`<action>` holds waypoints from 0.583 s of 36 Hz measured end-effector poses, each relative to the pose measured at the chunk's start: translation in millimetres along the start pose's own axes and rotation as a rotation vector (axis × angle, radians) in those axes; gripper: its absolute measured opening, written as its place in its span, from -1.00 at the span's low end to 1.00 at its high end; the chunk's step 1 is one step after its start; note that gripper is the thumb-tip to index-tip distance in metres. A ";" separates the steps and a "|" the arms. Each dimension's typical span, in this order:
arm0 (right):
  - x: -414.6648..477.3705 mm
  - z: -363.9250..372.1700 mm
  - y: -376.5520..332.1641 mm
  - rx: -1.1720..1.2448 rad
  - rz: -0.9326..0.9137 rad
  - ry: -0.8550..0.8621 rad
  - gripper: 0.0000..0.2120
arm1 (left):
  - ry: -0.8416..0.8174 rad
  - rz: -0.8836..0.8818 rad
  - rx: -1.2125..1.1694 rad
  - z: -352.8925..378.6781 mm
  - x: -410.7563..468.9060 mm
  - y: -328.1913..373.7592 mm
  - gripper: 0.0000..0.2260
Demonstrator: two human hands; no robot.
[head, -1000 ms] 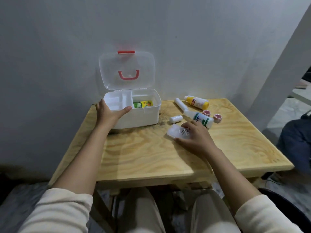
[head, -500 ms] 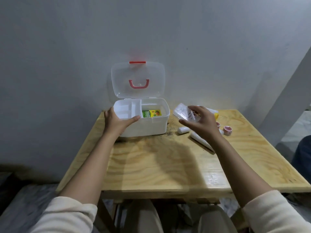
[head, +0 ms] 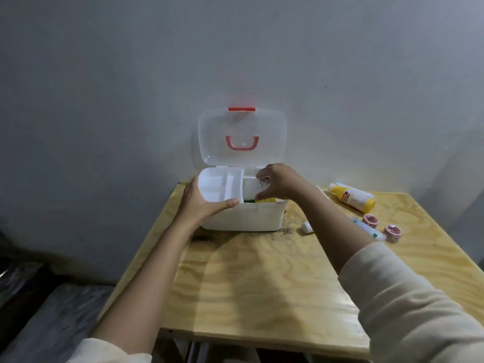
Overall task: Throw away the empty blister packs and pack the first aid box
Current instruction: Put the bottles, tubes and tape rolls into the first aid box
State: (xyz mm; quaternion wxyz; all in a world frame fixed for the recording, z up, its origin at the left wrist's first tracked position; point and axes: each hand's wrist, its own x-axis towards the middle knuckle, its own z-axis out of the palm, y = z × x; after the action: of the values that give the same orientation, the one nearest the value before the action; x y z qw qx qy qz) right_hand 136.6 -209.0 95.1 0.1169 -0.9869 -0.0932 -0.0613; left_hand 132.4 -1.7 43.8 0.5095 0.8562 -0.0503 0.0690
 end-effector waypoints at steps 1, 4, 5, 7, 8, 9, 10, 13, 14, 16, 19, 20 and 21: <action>3.8 3.0 -2.0 0.006 -0.008 -0.020 -0.45 | 0.000 -0.002 -0.004 0.6 1.6 -2.2 -0.17; 12.6 13.1 -5.8 0.035 -0.014 -0.058 -0.48 | -0.004 -0.001 -0.019 1.7 2.4 -3.7 -0.14; 14.5 16.4 -6.5 0.033 -0.014 -0.072 -0.49 | -0.010 -0.004 -0.024 1.5 2.5 -3.9 -0.12; 17.1 21.4 -6.3 0.026 -0.009 -0.096 -0.50 | -0.017 -0.013 -0.026 1.6 2.8 -4.7 -0.04; 17.6 22.0 -6.0 0.033 -0.003 -0.101 -0.47 | -0.012 -0.008 -0.026 1.3 4.2 -6.2 -0.01; 17.6 21.3 -5.8 0.046 0.001 -0.101 -0.42 | -0.010 -0.018 -0.021 0.2 4.0 -6.6 0.00; 17.1 19.5 -5.4 0.057 0.001 -0.095 -0.37 | -0.007 -0.012 -0.017 0.1 4.2 -7.4 0.01; 14.5 14.9 -0.1 0.021 0.018 -0.085 -0.34 | -0.011 -0.020 -0.013 -0.1 5.8 -9.5 0.05; 13.4 14.6 2.2 -0.008 0.034 -0.090 -0.37 | -0.009 -0.014 -0.016 0.5 7.1 -11.3 0.05; 11.3 15.0 4.2 -0.058 0.055 -0.100 -0.47 | -0.007 -0.014 -0.018 0.7 7.8 -12.9 0.06; 11.7 16.7 0.6 -0.120 0.054 -0.104 -0.63 | -0.001 -0.008 -0.023 1.4 6.5 -12.2 0.02; 12.2 17.1 -1.2 -0.144 0.050 -0.106 -0.66 | 0.002 -0.003 -0.025 2.4 6.5 -12.6 0.01; 13.3 18.1 -2.6 -0.161 0.046 -0.107 -0.67 | 0.003 -0.004 -0.027 2.4 5.9 -11.6 0.00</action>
State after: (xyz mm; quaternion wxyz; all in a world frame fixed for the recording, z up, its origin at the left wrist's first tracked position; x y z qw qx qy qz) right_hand 150.9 -199.9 80.1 0.0335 -0.9968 -0.0715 -0.0130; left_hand 140.1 1.7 33.6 0.5212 0.8493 -0.0487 0.0684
